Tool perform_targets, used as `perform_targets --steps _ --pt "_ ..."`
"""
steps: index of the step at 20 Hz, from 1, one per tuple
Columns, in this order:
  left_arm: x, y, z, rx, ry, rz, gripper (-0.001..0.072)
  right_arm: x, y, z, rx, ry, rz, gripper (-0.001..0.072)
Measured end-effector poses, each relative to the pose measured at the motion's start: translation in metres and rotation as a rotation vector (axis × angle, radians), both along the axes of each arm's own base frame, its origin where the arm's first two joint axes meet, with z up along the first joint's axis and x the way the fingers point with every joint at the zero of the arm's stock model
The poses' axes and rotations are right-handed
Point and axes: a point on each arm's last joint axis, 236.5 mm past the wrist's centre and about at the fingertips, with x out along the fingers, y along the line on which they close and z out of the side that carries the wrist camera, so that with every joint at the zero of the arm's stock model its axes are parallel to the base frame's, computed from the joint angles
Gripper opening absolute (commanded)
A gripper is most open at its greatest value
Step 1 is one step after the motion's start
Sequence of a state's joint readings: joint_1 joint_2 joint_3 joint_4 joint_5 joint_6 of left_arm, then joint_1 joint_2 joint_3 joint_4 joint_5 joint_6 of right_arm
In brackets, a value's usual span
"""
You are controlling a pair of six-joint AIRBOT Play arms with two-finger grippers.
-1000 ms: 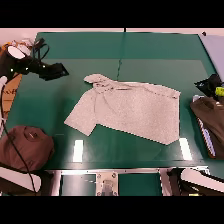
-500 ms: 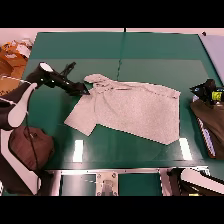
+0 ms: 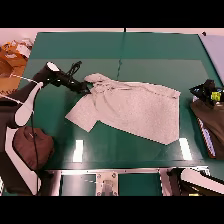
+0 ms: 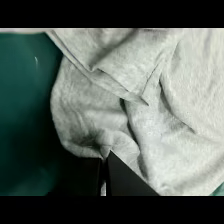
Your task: Fold the shirts.
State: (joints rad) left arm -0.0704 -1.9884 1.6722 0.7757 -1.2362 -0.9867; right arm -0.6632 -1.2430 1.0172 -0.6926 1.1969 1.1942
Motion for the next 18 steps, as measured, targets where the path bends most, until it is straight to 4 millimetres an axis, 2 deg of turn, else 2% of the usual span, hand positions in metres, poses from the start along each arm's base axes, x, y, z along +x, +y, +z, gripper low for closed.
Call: perform_targets --steps 1,4,8,9,10,11,13,15,18 --pt "0.008 0.006 0.004 0.008 -0.011 0.024 0.0022 -0.002 0.001 -0.001 0.001 0.007 0.008 0.0014" --pt "0.013 0.034 0.006 0.038 0.033 0.088 0.0022 -0.018 0.006 -0.009 -0.003 0.073 0.034 0.0012" --pt "0.004 0.085 -0.002 0.073 0.168 0.199 0.0022 -0.061 0.005 -0.027 -0.071 0.225 -0.001 0.0014" --pt "0.001 0.097 -0.003 0.078 0.201 0.227 0.0022 -0.075 0.003 -0.032 -0.091 0.271 -0.024 0.0080" --pt "-0.003 0.106 -0.004 0.085 0.229 0.248 0.0022 -0.091 0.003 -0.039 -0.106 0.326 -0.051 0.0320" --pt "-0.007 0.115 -0.003 0.099 0.255 0.264 0.0022 -0.106 0.004 -0.047 -0.111 0.380 -0.074 0.0493" --pt "-0.015 0.133 -0.001 0.157 0.282 0.296 0.0022 -0.135 0.013 -0.067 -0.093 0.480 -0.105 0.0519" --pt "-0.023 0.148 0.005 0.212 0.281 0.326 0.0022 -0.156 0.035 -0.090 -0.034 0.544 -0.095 0.0519" --pt "-0.045 0.155 0.012 0.252 0.287 0.334 0.0022 -0.167 0.080 -0.118 0.084 0.548 -0.065 0.0511"
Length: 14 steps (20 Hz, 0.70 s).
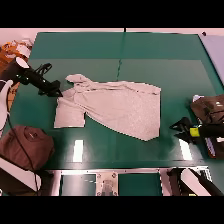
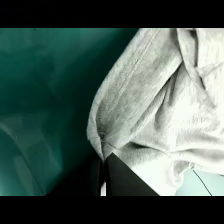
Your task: Fold the shirts.
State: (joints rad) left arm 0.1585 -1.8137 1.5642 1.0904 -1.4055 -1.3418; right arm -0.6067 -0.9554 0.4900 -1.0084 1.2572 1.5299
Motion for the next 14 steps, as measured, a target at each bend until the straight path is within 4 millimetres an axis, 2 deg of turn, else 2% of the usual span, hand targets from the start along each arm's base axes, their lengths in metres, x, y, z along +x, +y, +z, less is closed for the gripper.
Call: perform_targets --steps 2,4,6,7,9,12,13,14 --pt "-0.020 0.001 -0.003 0.012 0.020 0.005 0.0022 -0.006 0.030 -0.015 0.067 -0.003 0.009 0.0506" --pt "-0.043 0.000 -0.010 0.016 0.048 0.008 0.0022 -0.009 0.053 -0.027 0.098 -0.006 0.022 0.0453" --pt "-0.062 -0.002 -0.016 0.018 0.075 0.007 0.0022 -0.008 0.071 -0.035 0.118 -0.016 0.033 0.0248" --pt "-0.068 -0.003 -0.019 0.019 0.080 0.009 0.0022 -0.006 0.074 -0.039 0.112 -0.021 0.037 0.0186" --pt "-0.076 -0.004 -0.019 0.020 0.086 0.008 0.0022 0.002 0.076 -0.044 0.093 -0.038 0.041 0.0014" --pt "-0.078 -0.004 -0.007 0.027 0.051 0.011 0.0021 0.019 0.074 -0.038 0.063 -0.100 0.081 0.0012" --pt "-0.076 -0.003 0.003 0.032 0.022 0.012 0.0022 0.030 0.071 -0.030 0.051 -0.136 0.097 0.0012" --pt "-0.073 -0.003 0.018 0.038 -0.022 0.012 0.0022 0.045 0.072 -0.013 0.056 -0.186 0.117 0.0012"
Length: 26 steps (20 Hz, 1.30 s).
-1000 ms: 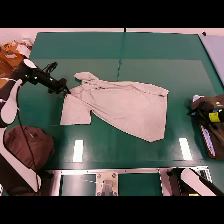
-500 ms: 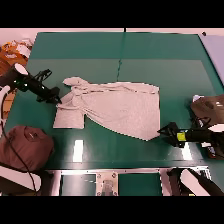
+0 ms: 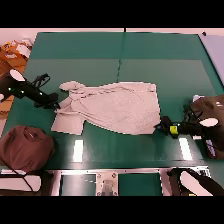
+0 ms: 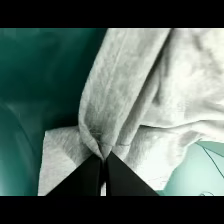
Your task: Fold the shirts.
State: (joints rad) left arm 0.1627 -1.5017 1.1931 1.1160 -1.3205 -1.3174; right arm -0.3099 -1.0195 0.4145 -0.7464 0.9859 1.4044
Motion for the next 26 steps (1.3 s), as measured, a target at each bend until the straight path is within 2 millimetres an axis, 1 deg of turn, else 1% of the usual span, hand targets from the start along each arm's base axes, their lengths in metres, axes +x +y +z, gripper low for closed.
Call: perform_targets --steps 1,2,3,4,5,6,7,8,9,10,11,13,14,15,16,17,18,20,21,22,23,25,26 --pt "0.005 0.000 0.020 0.005 -0.058 0.001 0.0022 0.016 -0.001 0.021 -0.007 -0.058 0.026 0.0012" --pt "0.012 -0.001 0.048 0.010 -0.136 0.002 0.0022 0.035 -0.005 0.048 -0.023 -0.136 0.041 0.0012" --pt "0.018 -0.001 0.078 0.019 -0.217 0.000 0.0022 0.057 -0.009 0.086 -0.043 -0.233 0.054 0.0013" --pt "0.023 -0.001 0.117 0.029 -0.318 -0.003 0.0022 0.074 -0.013 0.125 -0.068 -0.325 0.069 0.0013" --pt "0.026 -0.003 0.158 0.035 -0.428 -0.003 0.0022 0.090 -0.020 0.173 -0.103 -0.436 0.074 0.0012" --pt "0.026 -0.005 0.206 0.047 -0.555 -0.003 0.0022 0.101 -0.027 0.220 -0.141 -0.541 0.066 0.0013" --pt "0.023 -0.006 0.255 0.065 -0.686 0.000 0.0022 0.105 -0.035 0.272 -0.190 -0.647 0.055 0.0013" --pt "0.013 -0.008 0.308 0.079 -0.826 0.003 0.0022 0.105 -0.042 0.320 -0.237 -0.746 0.038 0.0013" --pt "0.000 -0.011 0.355 0.093 -0.955 0.006 0.0022 0.099 -0.049 0.369 -0.294 -0.848 0.015 0.0013" --pt "-0.019 -0.014 0.407 0.110 -1.099 0.012 0.0022 0.088 -0.055 0.415 -0.350 -0.941 -0.013 0.0013" --pt "-0.043 -0.018 0.454 0.123 -1.230 0.015 0.0023 0.075 -0.058 0.453 -0.397 -1.021 -0.039 0.0013" --pt "-0.093 -0.025 0.524 0.148 -1.441 0.022 0.0023 0.044 -0.058 0.518 -0.487 -1.161 -0.090 0.0013" --pt "-0.117 -0.029 0.548 0.158 -1.520 0.023 0.0023 0.028 -0.057 0.541 -0.527 -1.215 -0.109 0.0013" --pt "-0.140 -0.033 0.567 0.161 -1.587 0.024 0.0023 0.014 -0.053 0.561 -0.561 -1.262 -0.124 0.0013" --pt "-0.159 -0.036 0.582 0.166 -1.640 0.025 0.0023 0.002 -0.049 0.574 -0.587 -1.296 -0.133 0.0013" --pt "-0.171 -0.038 0.589 0.167 -1.669 0.025 0.0023 -0.008 -0.045 0.584 -0.609 -1.322 -0.141 0.0013" --pt "-0.179 -0.040 0.592 0.168 -1.678 0.024 0.0023 -0.014 -0.043 0.588 -0.622 -1.334 -0.141 0.0013" --pt "-0.185 -0.042 0.588 0.163 -1.664 0.021 0.0023 -0.017 -0.043 0.586 -0.631 -1.323 -0.144 0.0013" --pt "-0.181 -0.042 0.582 0.153 -1.641 0.024 0.0023 -0.014 -0.046 0.581 -0.626 -1.308 -0.147 0.0013" --pt "-0.173 -0.041 0.572 0.142 -1.602 0.026 0.0023 -0.010 -0.049 0.573 -0.615 -1.284 -0.148 0.0013" --pt "-0.161 -0.039 0.558 0.133 -1.553 0.029 0.0023 -0.003 -0.053 0.561 -0.598 -1.251 -0.150 0.0013" --pt "-0.127 -0.041 0.521 0.077 -1.428 0.026 0.0023 0.019 -0.067 0.525 -0.555 -1.161 -0.147 0.0013" --pt "-0.109 -0.043 0.500 0.038 -1.357 0.022 0.0023 0.032 -0.074 0.501 -0.524 -1.108 -0.141 0.0013"
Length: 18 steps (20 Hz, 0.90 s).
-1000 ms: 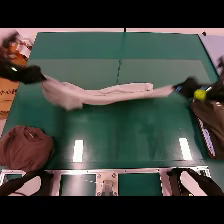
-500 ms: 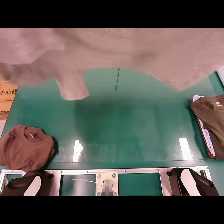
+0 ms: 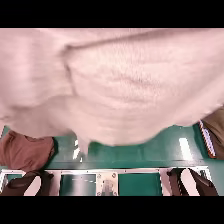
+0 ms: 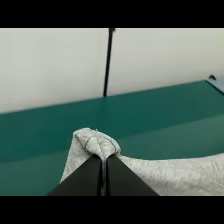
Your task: Fold the shirts.
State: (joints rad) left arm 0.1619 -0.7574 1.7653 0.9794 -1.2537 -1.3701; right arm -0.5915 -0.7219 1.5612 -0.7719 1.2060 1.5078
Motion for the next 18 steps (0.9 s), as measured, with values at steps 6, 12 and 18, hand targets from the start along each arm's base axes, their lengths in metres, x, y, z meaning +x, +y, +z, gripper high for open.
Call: perform_targets --steps 6,12,18 --pt "0.127 -0.025 -0.172 -0.168 0.399 -0.114 0.0023 0.094 -0.033 -0.180 0.193 0.301 0.043 0.0013" --pt "0.234 -0.045 -0.331 -0.248 0.579 -0.025 0.0023 0.180 -0.043 -0.350 0.305 0.560 0.049 0.0014" --pt "0.294 -0.037 -0.390 -0.271 0.566 0.080 0.0023 0.246 -0.054 -0.419 0.365 0.635 0.073 0.0013"
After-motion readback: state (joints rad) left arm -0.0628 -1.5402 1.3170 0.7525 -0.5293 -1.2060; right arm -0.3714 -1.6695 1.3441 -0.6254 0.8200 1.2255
